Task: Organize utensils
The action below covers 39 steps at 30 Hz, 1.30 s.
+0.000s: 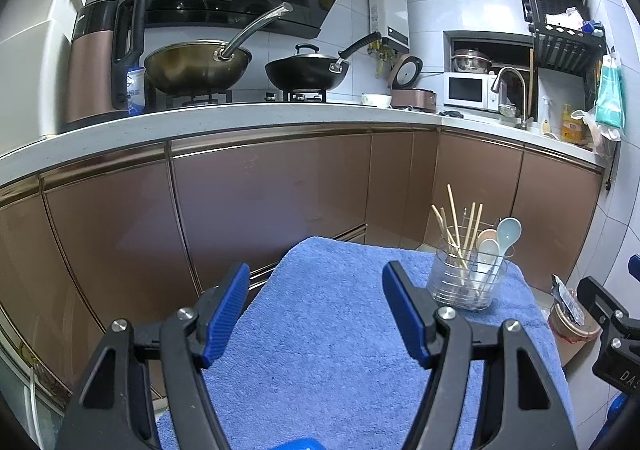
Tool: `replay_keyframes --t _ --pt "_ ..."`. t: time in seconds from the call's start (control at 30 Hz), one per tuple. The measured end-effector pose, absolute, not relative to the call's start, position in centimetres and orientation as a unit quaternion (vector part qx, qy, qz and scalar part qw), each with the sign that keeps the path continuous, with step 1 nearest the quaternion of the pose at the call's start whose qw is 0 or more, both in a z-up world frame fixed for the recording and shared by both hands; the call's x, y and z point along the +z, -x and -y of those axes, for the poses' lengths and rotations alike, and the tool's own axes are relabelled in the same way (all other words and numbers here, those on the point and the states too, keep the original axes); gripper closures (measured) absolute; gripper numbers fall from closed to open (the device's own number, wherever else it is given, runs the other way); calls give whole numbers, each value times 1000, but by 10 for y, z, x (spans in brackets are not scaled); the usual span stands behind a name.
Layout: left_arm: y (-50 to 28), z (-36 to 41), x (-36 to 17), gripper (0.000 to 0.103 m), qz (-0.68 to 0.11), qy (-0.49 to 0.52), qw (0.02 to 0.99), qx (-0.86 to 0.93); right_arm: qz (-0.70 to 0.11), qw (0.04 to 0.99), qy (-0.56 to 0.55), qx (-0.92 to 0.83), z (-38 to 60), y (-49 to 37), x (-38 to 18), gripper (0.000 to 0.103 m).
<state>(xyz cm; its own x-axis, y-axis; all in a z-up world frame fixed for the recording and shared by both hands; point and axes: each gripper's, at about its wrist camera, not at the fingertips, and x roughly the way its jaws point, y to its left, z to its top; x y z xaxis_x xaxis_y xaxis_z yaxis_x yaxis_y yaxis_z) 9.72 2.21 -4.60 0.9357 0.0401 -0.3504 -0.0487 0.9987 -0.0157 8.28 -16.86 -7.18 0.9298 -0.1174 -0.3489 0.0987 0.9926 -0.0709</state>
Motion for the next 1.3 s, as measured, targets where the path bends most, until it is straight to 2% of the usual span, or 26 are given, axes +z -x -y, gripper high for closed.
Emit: replay_keyframes --t 1.3 --pt "-23 -42 -1 36 -79 4 996 42 -111 992 37 -54 149 -35 -35 0"
